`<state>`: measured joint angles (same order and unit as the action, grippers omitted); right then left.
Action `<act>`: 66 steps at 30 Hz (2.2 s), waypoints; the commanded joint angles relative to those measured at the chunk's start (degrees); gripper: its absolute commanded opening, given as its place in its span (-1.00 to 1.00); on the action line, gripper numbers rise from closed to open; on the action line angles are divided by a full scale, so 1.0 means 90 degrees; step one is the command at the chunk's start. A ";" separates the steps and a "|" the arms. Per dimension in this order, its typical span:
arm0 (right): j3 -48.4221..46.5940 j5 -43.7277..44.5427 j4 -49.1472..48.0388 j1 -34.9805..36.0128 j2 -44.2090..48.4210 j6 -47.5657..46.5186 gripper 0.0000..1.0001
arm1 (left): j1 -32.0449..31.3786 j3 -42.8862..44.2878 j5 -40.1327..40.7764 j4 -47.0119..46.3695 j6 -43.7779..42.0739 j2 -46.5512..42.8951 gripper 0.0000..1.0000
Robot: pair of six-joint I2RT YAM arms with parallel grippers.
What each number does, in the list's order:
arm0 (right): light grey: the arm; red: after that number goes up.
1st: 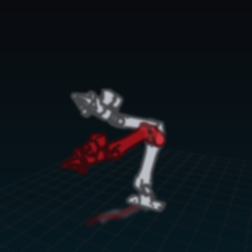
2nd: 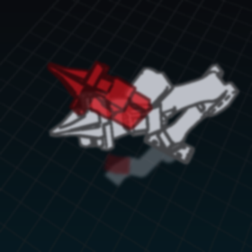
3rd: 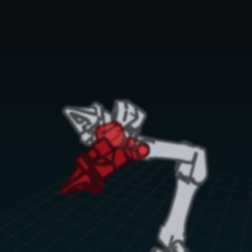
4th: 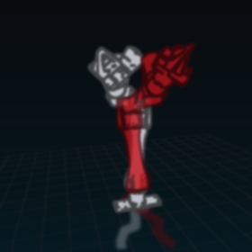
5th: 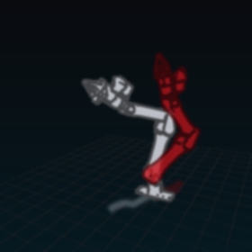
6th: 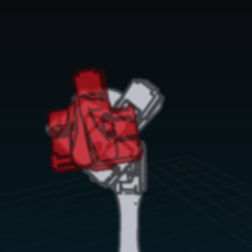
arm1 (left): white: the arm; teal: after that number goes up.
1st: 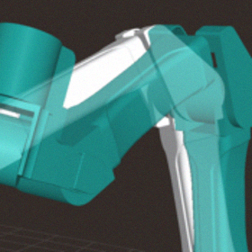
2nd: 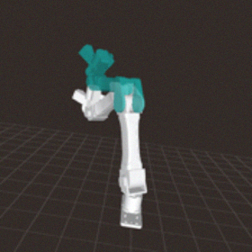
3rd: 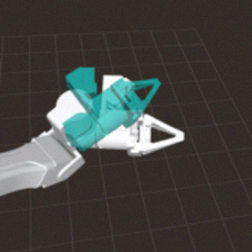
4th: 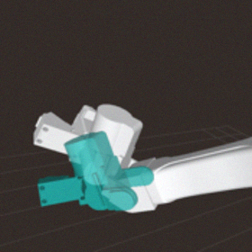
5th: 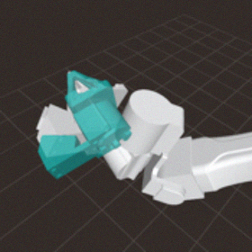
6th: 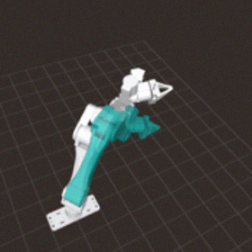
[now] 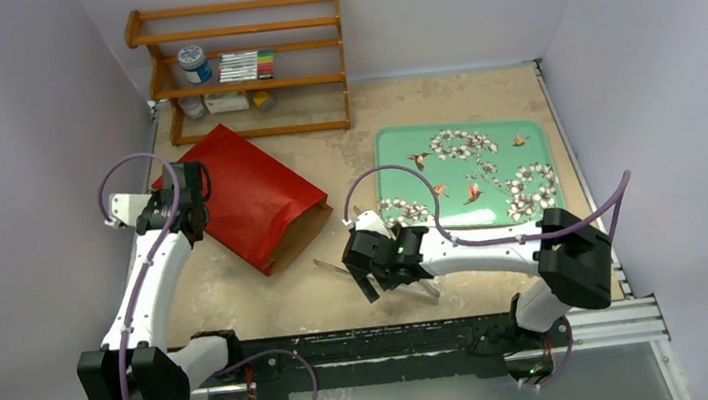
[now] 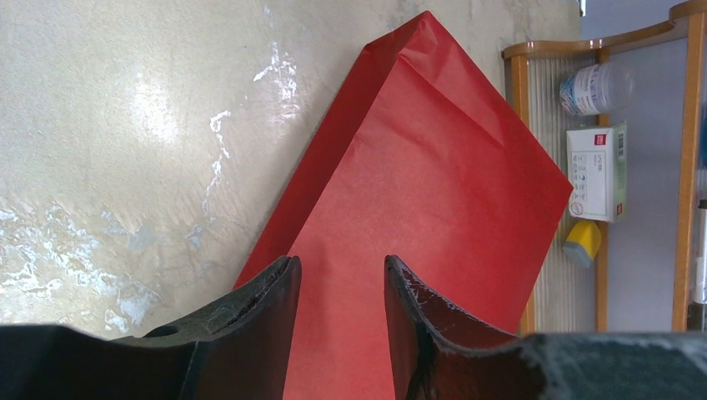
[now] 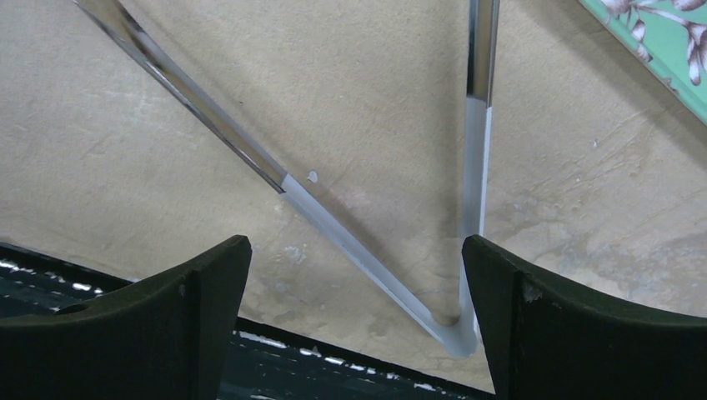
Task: Take the fake bread out of the paper bag
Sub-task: Adjust the clamp at the center of the board.
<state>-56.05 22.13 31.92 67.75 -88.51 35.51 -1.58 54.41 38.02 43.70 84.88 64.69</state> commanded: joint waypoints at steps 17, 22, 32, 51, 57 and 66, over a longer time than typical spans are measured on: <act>-0.0054 -0.0851 0.0038 -0.0879 -0.0119 -0.0818 1.00 | -0.0078 0.0107 -0.0016 -0.0237 0.0234 -0.0224 -0.17; 0.0007 -0.1177 -0.0089 -0.0889 -0.0220 -0.1001 1.00 | -0.0096 0.0148 -0.0006 -0.0256 0.0291 -0.0229 -0.17; -0.0021 -0.1029 -0.0057 -0.1072 -0.0385 -0.1016 1.00 | -0.0117 0.0196 0.0126 -0.0188 0.0281 -0.0203 -0.17; -0.0608 -0.0703 0.0587 -0.1236 -0.0537 -0.0971 1.00 | -0.0273 0.0320 0.0189 -0.0344 0.0335 0.0231 -0.17; -0.0592 -0.0911 0.0472 -0.1542 -0.0529 -0.1141 1.00 | -0.0276 0.0349 0.0218 -0.0364 0.0258 0.0256 -0.17; -0.0496 -0.1205 0.0256 -0.1726 -0.0725 -0.1290 1.00 | -0.0273 0.0388 0.0175 -0.0414 0.0194 0.0393 -0.17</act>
<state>-59.77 12.47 35.16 52.82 -94.19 25.39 -3.84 55.29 38.20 41.43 87.42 67.70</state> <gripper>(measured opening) 0.998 0.415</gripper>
